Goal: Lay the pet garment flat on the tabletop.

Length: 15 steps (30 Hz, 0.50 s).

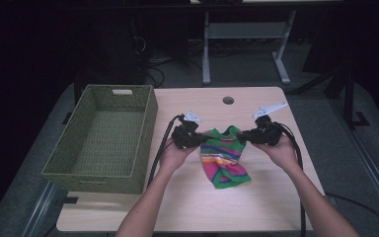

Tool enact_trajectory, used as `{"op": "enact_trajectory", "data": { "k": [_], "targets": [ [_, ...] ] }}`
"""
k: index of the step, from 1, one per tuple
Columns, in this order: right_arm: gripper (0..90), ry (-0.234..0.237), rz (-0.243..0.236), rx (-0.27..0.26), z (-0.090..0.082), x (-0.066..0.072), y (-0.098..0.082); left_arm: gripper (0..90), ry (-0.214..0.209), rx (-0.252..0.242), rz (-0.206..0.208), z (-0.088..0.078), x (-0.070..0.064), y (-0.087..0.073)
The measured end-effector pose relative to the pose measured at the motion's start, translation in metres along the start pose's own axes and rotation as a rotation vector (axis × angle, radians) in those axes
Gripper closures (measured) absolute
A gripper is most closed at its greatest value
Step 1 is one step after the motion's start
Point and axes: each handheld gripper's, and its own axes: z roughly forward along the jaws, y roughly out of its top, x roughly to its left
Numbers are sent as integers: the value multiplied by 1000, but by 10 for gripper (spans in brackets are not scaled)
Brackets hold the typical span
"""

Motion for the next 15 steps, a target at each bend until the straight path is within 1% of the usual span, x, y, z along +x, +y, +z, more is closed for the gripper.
{"op": "enact_trajectory", "data": {
  "k": [2, 6, 8, 9, 10, 11, 13, 15],
  "targets": [
    [797, -4, 0, 6, 1, -2, 0, 812, -1, 10, -2, 2, 2, 1],
    [797, -6, 6, 7, 4, -6, 0, 812, -1, 14, -7, 6, 4, 4],
    [797, -7, 12, 8, 5, -8, -1, 812, 1, 20, -2, 8, 4, 6],
    [797, -10, 24, 10, 5, -8, -1, 813, 4, 25, 3, 9, 4, 7],
    [796, -11, 18, 9, 6, -10, -2, 812, 4, 29, 7, 9, 5, 8],
    [795, -13, 26, 11, 6, -11, -2, 812, 6, 23, 4, 10, 5, 9],
    [795, -14, 23, 5, 7, -13, -2, 812, 10, 29, 4, 11, 6, 10],
    [790, -15, 30, 2, 8, -14, -2, 809, 14, 27, 1, 12, 6, 10]
  ]
}}
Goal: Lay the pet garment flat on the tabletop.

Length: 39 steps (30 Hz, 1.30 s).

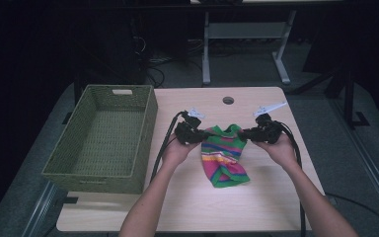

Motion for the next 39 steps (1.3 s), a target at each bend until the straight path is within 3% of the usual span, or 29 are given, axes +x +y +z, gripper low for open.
{"op": "enact_trajectory", "data": {
  "k": [4, 6, 9, 15, 18, 24, 31, 35, 36, 39],
  "targets": [
    [759, -5, 5, -7, 2, -2, -1, 761, 19, -7, -1, 0, 1, 1],
    [625, -27, 27, -17, 3, -4, -1, 606, 42, -11, -17, -1, 3, 1],
    [450, -60, 82, -43, 2, -10, -2, 480, 15, -16, -82, -1, 8, -1],
    [401, -52, 111, -17, -3, -18, -8, 446, 14, -13, -88, -4, 8, -11],
    [400, -39, 112, -3, -7, -17, -10, 444, 8, -9, -87, -4, 5, -16],
    [428, -2, 56, 16, -14, -5, -21, 442, -22, -7, -72, -7, -5, -25],
    [538, 73, 11, 54, -13, 9, -41, 476, -84, 13, -32, -5, -26, -37],
    [642, 105, -31, 82, -9, 20, -44, 607, -146, 33, 10, 0, -39, -42],
    [656, 107, -36, 85, -8, 22, -44, 655, -155, 51, 43, 2, -44, -42],
    [681, 110, -63, 107, -4, 29, -43, 745, -188, 87, 78, 8, -52, -43]
  ]
}}
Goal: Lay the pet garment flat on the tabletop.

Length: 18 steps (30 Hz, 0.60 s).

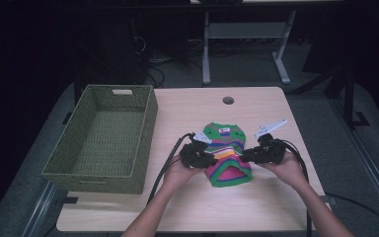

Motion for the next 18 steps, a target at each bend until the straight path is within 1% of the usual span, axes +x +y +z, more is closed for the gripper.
{"op": "enact_trajectory", "data": {
  "k": [1, 3, 4, 5, 6, 7, 9, 10, 11, 14, 17, 18],
  "targets": [
    [681, 1, -10, 6, 1, 0, 0, 752, -8, 12, 1, 4, -3, 0],
    [694, 14, -2, 33, 5, 1, 0, 753, -9, 47, 18, 7, -5, -1],
    [717, 9, -4, 45, 7, 1, -1, 752, -3, 63, 33, 9, -6, -2],
    [745, 3, -8, 57, 9, 1, -2, 753, -1, 77, 37, 11, -6, -3],
    [787, -1, -11, 72, 10, 0, -4, 753, -6, 83, 31, 12, -6, -5],
    [809, 0, -10, 77, 11, 0, -5, 753, -8, 95, 36, 13, -5, -5],
    [830, -7, -14, 88, 12, -1, -9, 754, -11, 96, 27, 13, -3, -8],
    [831, -9, -12, 94, 12, -1, -9, 757, -11, 94, 16, 13, -3, -9],
    [831, -10, -14, 94, 12, -2, -10, 757, -10, 98, 16, 12, -3, -9],
    [822, -19, 3, 90, 7, -4, -12, 757, -6, 108, 21, 10, -1, -10],
    [808, -18, 23, 95, 3, -6, -16, 757, -9, 113, 14, 8, 1, -13],
    [808, -30, 23, 104, 2, -7, -18, 757, -7, 112, 13, 7, 1, -13]
  ]
}}
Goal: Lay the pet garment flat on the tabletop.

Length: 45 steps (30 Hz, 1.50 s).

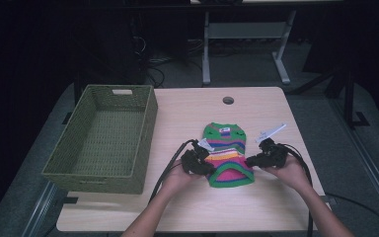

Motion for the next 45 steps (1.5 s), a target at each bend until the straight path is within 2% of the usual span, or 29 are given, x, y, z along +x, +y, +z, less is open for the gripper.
{"op": "enact_trajectory", "data": {
  "k": [4, 6, 8, 9, 10, 11, 12, 14, 17, 18, 19, 20, 21, 22, 25, 28, 31, 34, 36, 37, 40, 44, 45],
  "targets": [
    [764, -24, 29, 33, -4, -6, -7, 742, 6, 5, -2, -2, 0, -1],
    [730, -20, 41, 5, -9, -9, -8, 731, 8, -7, -4, -5, 0, -1],
    [733, -19, 55, -23, -13, -8, -7, 730, -2, -33, -19, -8, 0, 0],
    [750, -12, 45, -44, -15, -7, -4, 731, -5, -37, -10, -9, 1, 1],
    [768, -6, 42, -55, -15, -5, -2, 741, -3, -52, -18, -9, 0, 2],
    [784, -12, 32, -63, -15, -3, 1, 745, -2, -51, -6, -10, 0, 3],
    [797, -13, 21, -72, -12, -1, 4, 749, -5, -61, -22, -9, -1, 3],
    [801, -8, 13, -68, -6, 1, 10, 751, -8, -65, -22, -7, -1, 5],
    [812, 4, 8, -63, 7, 4, 17, 751, -10, -40, -27, -3, 0, 4],
    [820, 9, 1, -53, 11, 4, 18, 751, -7, -27, -16, -2, 1, 4],
    [819, 12, 2, -46, 14, 5, 19, 751, -10, -23, -28, -1, 2, 2],
    [819, 10, 3, -36, 18, 6, 19, 751, -15, -13, -21, -1, 3, 1],
    [819, 10, -5, -34, 20, 5, 19, 751, -14, -19, -38, -1, 4, 0],
    [819, 8, 1, -31, 22, 5, 19, 751, -12, -10, -32, -2, 5, -1],
    [818, -1, 18, -33, 23, 2, 15, 751, -13, -18, -51, -3, 7, -4],
    [796, -6, 36, -29, 20, -2, 11, 751, -14, -16, -44, -3, 8, -4],
    [791, -17, 24, -22, 15, 1, 13, 750, -1, -30, -43, -4, 6, -3],
    [789, -14, 15, -61, 13, 3, 16, 743, -7, -67, -48, -6, 5, 1],
    [782, -22, 12, -78, 15, 3, 18, 743, -5, -72, -40, -5, 4, 3],
    [782, -25, 25, -83, 17, 3, 19, 743, -4, -78, -49, -4, 2, 4],
    [781, -39, 45, -97, 21, -3, 18, 743, 8, -43, -31, -1, 3, 5],
    [778, -34, 79, -70, 26, -11, 12, 743, 8, -43, -37, 1, 5, 2],
    [775, -20, 90, -85, 26, -13, 9, 744, 13, -40, -35, 1, 6, 2]
  ]
}}
